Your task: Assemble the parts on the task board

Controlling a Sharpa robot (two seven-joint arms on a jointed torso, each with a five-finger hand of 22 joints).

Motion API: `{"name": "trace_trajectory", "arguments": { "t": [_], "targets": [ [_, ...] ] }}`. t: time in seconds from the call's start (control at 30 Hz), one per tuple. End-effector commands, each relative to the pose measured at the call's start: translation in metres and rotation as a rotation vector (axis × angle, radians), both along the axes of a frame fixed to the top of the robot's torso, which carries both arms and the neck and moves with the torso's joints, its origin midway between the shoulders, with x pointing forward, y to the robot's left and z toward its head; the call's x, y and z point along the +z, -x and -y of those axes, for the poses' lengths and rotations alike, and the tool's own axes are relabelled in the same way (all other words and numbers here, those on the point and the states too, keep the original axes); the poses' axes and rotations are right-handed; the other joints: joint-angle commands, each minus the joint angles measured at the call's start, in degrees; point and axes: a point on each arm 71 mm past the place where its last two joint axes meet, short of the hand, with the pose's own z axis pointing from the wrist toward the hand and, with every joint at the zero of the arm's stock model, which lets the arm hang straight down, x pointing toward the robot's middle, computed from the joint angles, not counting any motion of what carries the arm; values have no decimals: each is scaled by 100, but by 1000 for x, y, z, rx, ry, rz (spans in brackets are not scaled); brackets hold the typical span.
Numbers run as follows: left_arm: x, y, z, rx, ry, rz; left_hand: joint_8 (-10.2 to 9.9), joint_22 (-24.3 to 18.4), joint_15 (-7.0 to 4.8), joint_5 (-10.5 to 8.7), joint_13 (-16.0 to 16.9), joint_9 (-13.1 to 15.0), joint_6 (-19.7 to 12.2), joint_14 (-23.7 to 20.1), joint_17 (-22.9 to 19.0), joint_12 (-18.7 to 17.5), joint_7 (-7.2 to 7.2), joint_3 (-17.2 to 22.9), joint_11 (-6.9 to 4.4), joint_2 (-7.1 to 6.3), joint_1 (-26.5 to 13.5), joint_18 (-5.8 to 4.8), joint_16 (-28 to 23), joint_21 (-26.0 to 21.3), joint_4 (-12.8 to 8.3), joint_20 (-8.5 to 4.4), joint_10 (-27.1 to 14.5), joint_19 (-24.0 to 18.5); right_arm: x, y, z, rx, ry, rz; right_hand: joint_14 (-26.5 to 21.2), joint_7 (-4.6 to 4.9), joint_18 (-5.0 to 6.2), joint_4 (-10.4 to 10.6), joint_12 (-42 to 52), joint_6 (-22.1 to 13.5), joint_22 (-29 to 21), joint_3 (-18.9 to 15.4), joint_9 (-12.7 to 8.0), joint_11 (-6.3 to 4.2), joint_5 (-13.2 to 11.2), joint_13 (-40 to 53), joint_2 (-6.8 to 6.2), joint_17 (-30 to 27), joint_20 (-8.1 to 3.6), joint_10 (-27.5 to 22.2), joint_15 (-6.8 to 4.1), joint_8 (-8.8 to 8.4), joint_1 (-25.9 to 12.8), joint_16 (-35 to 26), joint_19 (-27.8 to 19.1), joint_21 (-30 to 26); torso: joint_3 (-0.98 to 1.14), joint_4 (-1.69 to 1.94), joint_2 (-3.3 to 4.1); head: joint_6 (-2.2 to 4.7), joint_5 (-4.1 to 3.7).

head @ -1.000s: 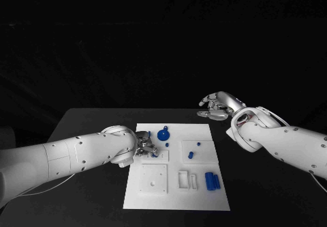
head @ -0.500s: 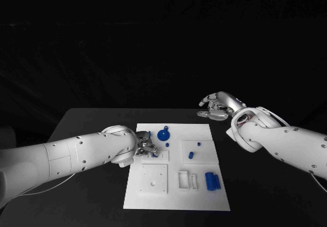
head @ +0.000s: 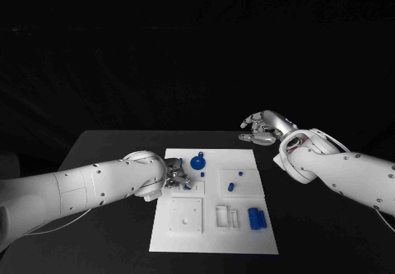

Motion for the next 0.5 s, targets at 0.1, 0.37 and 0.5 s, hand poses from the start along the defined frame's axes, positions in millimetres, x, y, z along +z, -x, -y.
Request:
{"name": "trace_trajectory", "arguments": {
  "t": [0.1,0.37,0.5],
  "targets": [
    [-5,4,4,-38,-12,-35,44,78,-374,-38,-11,218,847,335,-10,17,-525,2,-181,-32,-49,173,41,41,12,-518,-119,-38,0,0,-1,14,5,-2,-2,33,391,40,22,3,18,-11,10,1,52,-11,4,8,-32,-48,-17,33,36,-32,6,-34,1,-6,-1,-7,2],
    [-5,4,5,-38,-10,-30,58,77,-377,-353,-36,244,900,345,-16,44,-540,-21,-195,-56,-67,179,88,55,31,-518,-92,-38,0,0,-1,14,5,-2,-2,33,391,40,24,2,19,-12,10,1,60,-13,4,8,-32,-49,-17,33,37,-32,6,-35,0,-1,-1,-13,-8],
    [-4,4,5,-38,-8,-28,60,74,-380,-439,-51,253,915,341,-24,53,-543,-18,-198,-73,-69,182,101,57,48,-517,-92,-43,0,0,-1,14,5,-2,-2,33,391,40,25,3,19,-12,10,1,63,-14,4,8,-32,-50,-17,33,39,-32,6,-35,0,0,1,-6,-8]
  ]
}}
